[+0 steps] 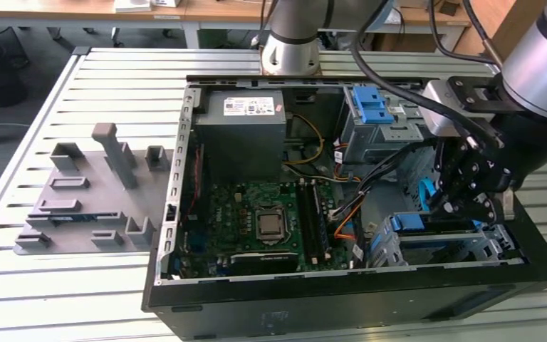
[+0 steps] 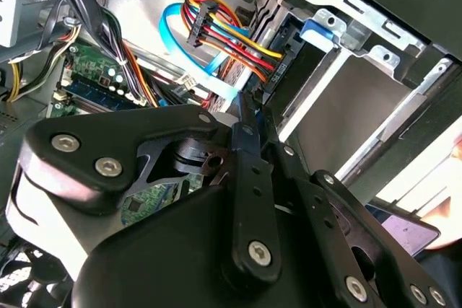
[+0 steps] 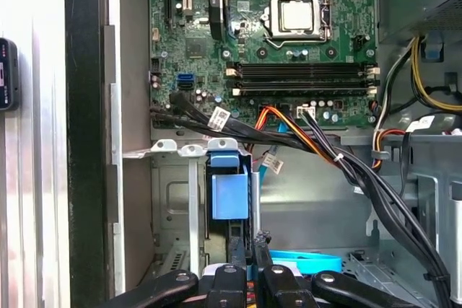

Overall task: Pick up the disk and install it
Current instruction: 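Insert the second disk wire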

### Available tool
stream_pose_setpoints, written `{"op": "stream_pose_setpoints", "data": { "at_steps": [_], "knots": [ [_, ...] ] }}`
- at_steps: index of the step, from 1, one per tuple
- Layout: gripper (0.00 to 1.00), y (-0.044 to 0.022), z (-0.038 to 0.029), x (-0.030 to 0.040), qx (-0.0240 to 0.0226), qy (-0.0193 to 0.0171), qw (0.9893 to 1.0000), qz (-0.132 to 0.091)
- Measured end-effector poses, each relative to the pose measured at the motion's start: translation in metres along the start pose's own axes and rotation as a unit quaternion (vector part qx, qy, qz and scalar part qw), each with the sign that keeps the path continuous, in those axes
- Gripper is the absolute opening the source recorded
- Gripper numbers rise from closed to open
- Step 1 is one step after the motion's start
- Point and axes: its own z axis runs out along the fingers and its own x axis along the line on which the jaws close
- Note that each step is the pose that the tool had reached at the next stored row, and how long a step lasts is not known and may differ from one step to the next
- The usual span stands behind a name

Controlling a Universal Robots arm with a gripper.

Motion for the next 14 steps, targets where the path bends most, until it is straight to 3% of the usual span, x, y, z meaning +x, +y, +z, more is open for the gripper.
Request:
{"op": "stream_pose_setpoints", "data": {
  "at_steps": [14],
  "knots": [
    [0.16, -0.0015, 0.0021, 0.0019, -0.0006, -0.0019, 1.0000, 0.000]
  ]
}}
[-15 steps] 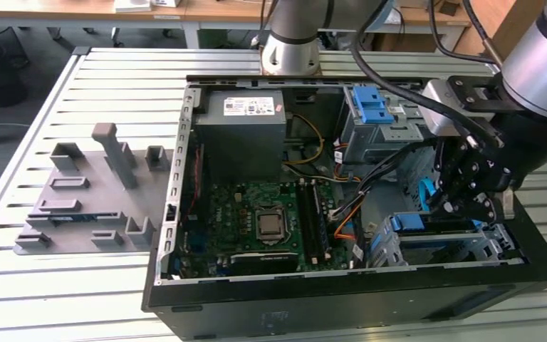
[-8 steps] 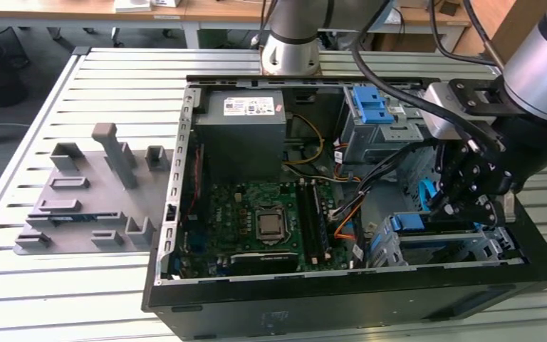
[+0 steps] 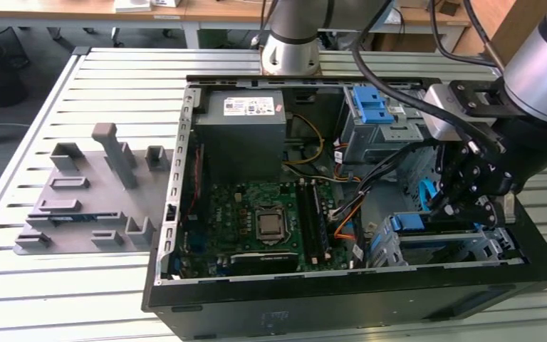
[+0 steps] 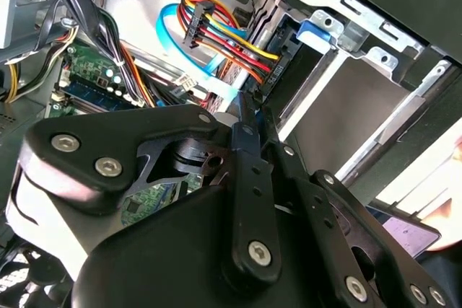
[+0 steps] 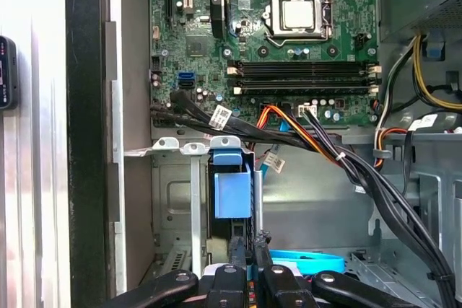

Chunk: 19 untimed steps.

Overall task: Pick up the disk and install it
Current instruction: 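Insert the second disk wire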

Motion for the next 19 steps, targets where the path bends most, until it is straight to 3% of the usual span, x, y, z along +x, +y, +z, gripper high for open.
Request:
{"op": "stream_pose_setpoints", "data": {
  "at_steps": [19],
  "knots": [
    [0.16, -0.0012, 0.0059, 0.0003, -0.0004, -0.0028, 1.0000, 0.000]
  ]
}}
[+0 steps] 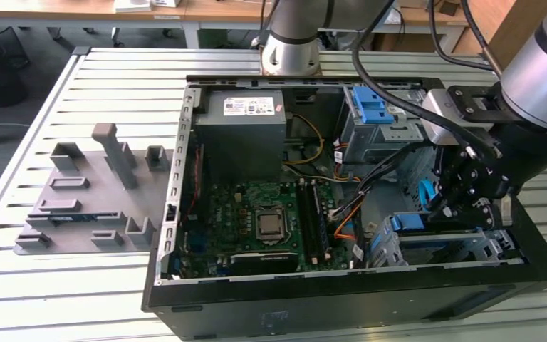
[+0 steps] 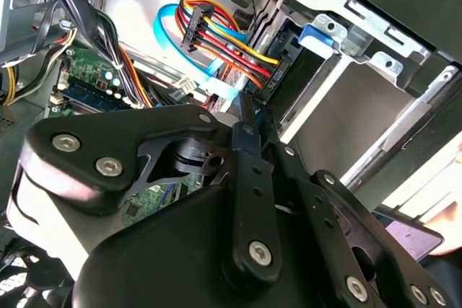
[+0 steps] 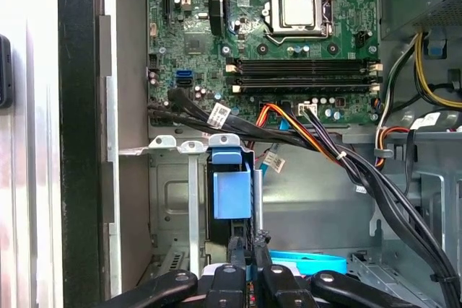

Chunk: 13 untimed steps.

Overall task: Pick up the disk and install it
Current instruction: 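Insert the second disk wire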

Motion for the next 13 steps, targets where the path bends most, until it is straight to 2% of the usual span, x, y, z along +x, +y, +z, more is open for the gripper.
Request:
{"op": "stream_pose_setpoints", "data": {
  "at_steps": [6, 7, 13],
  "knots": [
    [0.17, 0.0000, 0.0006, 0.0000, 0.0000, -0.0005, 1.0000, 0.000],
    [0.23, 0.0000, 0.0004, 0.0000, 0.0000, -0.0004, 1.0000, 0.000],
    [0.23, 0.0000, -0.0009, 0.0000, 0.0000, -0.0001, 1.0000, 0.000]
  ]
}}
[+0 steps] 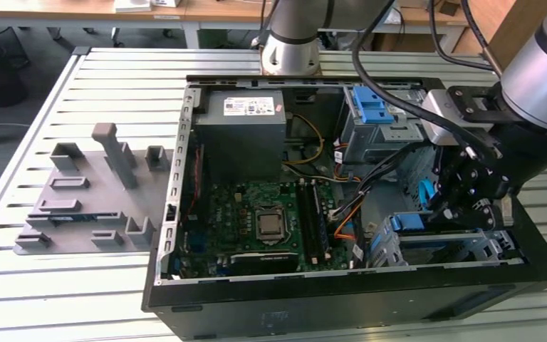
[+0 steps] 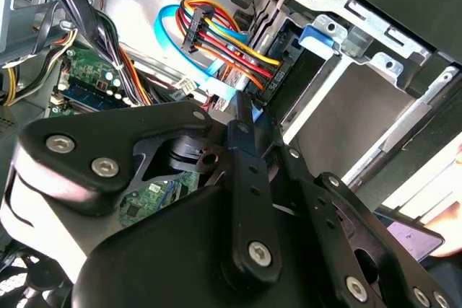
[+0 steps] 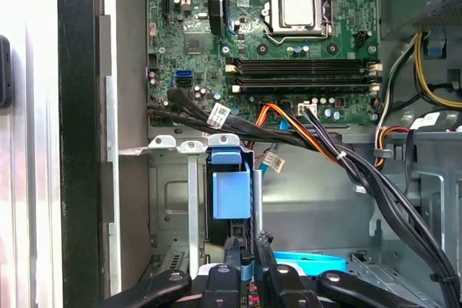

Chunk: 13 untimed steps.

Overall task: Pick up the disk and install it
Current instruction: 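Insert the second disk wire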

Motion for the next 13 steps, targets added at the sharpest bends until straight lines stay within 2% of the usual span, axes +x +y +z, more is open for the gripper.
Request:
{"op": "stream_pose_setpoints", "data": {
  "at_steps": [13],
  "knots": [
    [0.23, 0.0001, -0.0051, -0.0002, -0.0001, -0.0001, 1.0000, 0.000]
  ]
}}
